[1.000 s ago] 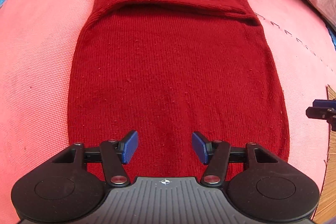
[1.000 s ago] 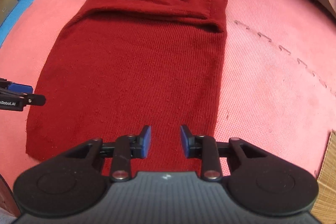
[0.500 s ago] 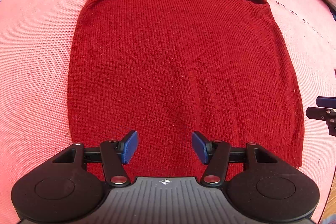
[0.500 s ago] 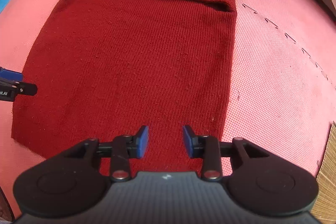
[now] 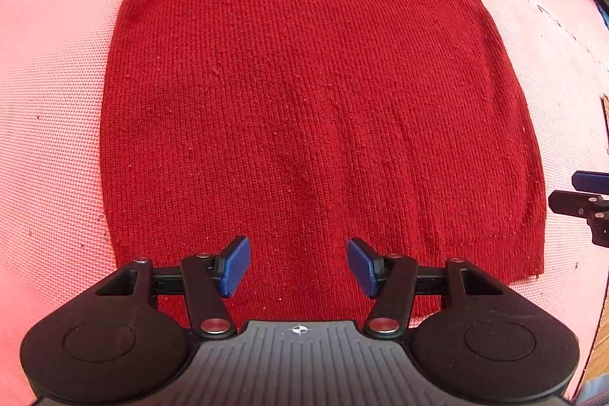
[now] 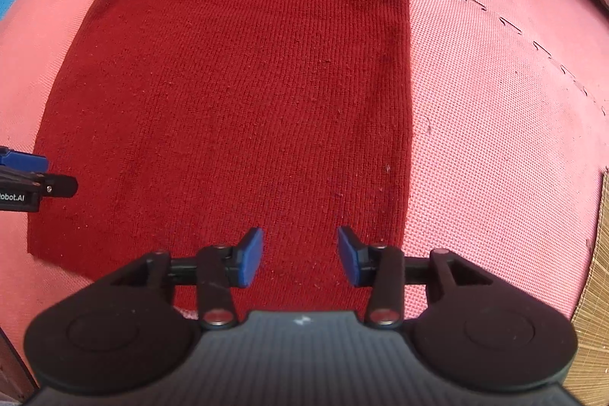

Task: Fold clothes
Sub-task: 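Move both open grippers down toward the sweater hem, then position both grippers at the hem corners of the sweater, then close the left gripper on one hem corner while the right gripper grasps the other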

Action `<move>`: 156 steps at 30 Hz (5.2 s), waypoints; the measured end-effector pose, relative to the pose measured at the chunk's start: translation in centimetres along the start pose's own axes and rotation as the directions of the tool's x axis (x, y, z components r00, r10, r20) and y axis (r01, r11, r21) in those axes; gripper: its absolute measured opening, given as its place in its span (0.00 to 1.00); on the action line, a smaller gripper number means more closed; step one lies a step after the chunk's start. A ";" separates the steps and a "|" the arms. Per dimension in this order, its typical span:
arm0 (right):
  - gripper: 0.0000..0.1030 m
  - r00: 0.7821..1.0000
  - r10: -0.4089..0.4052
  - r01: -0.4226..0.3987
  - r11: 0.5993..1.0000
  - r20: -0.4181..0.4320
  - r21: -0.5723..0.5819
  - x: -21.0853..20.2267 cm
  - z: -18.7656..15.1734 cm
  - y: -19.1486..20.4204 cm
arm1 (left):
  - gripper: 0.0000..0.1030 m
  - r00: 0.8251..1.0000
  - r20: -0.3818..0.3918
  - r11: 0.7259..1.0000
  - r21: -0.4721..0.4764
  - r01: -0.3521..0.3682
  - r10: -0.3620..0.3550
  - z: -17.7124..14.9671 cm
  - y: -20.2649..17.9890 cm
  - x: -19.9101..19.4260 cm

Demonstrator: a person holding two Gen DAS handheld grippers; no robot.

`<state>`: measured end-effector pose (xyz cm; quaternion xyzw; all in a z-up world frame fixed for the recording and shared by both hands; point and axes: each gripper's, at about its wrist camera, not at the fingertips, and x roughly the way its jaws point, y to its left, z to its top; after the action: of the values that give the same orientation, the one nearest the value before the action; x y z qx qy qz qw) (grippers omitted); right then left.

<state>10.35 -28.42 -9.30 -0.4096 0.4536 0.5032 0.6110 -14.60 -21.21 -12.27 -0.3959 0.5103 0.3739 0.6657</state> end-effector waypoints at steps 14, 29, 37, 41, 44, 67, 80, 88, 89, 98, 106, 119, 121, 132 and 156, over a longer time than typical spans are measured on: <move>0.54 1.000 0.012 -0.010 0.998 -0.020 0.068 0.6 -0.4 -0.3 | 0.57 1.000 -0.008 1.000 0.004 0.005 -0.005 0.1 -1.1 0.0; 0.55 0.984 -0.033 0.050 0.994 -0.173 0.093 6.1 -4.4 -4.7 | 0.58 0.990 -0.122 0.983 -0.164 -0.088 0.068 -5.1 5.7 3.0; 0.55 0.979 -0.020 0.046 0.991 -0.201 0.127 7.0 -5.2 -6.2 | 0.58 0.984 -0.164 0.972 -0.209 -0.105 0.071 -7.2 7.2 2.8; 0.56 0.980 -0.013 0.040 0.990 -0.197 0.136 6.6 -5.1 -6.3 | 0.58 0.980 -0.180 0.970 -0.209 -0.121 0.083 -7.6 6.8 2.2; 0.56 0.979 -0.018 0.047 0.989 -0.203 0.137 6.2 -5.2 -6.2 | 0.58 0.974 -0.198 0.969 -0.198 -0.146 0.107 -7.7 6.3 1.8; 0.59 0.982 -0.008 0.033 0.991 -0.188 0.128 4.6 -5.5 -4.4 | 0.58 0.981 -0.177 0.974 -0.194 -0.116 0.081 -8.5 6.4 1.3; 0.61 0.982 -0.011 0.033 0.993 -0.190 0.117 4.8 -5.9 -3.9 | 0.58 0.983 -0.165 0.963 -0.244 -0.114 0.075 -9.2 7.7 1.8; 0.61 0.978 -0.015 0.038 0.993 -0.206 0.108 5.0 -5.9 -3.8 | 0.58 0.985 -0.155 0.957 -0.265 -0.121 0.081 -9.0 9.0 2.6; 0.61 0.978 -0.016 0.039 0.993 -0.208 0.108 4.8 -6.0 -3.9 | 0.58 0.985 -0.155 0.958 -0.262 -0.117 0.078 -9.0 8.9 2.8; 0.61 0.978 -0.028 0.054 0.991 -0.208 0.119 3.9 -6.3 -4.2 | 0.58 0.981 -0.172 0.963 -0.239 -0.127 0.087 -8.7 9.2 4.2; 0.61 0.975 -0.034 0.064 0.989 -0.219 0.131 4.8 -6.0 -5.0 | 0.58 0.981 -0.181 0.956 -0.266 -0.121 0.074 -8.7 10.9 6.1; 0.62 0.970 -0.026 0.063 0.987 -0.241 0.150 5.7 -5.7 -5.7 | 0.59 0.980 -0.196 0.958 -0.273 -0.084 0.030 -8.3 11.2 8.1; 0.62 0.969 -0.025 0.065 0.985 -0.245 0.158 5.8 -5.7 -6.0 | 0.60 0.980 -0.196 0.958 -0.275 -0.080 0.025 -8.3 11.3 8.3; 0.62 0.972 0.012 0.029 0.985 -0.236 0.170 6.4 -5.0 -6.3 | 0.74 0.982 -0.187 0.954 -0.288 -0.081 0.027 -8.4 11.3 8.8; 0.09 0.980 0.059 -0.021 0.980 -0.189 0.196 4.5 -3.5 -2.7 | 0.79 0.982 -0.184 0.977 -0.198 -0.075 0.038 -10.4 7.6 8.2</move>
<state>12.86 -31.12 -14.38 -0.3864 0.5658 0.4267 0.5904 -23.77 -26.77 -23.11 -0.4792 0.5380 0.4062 0.5621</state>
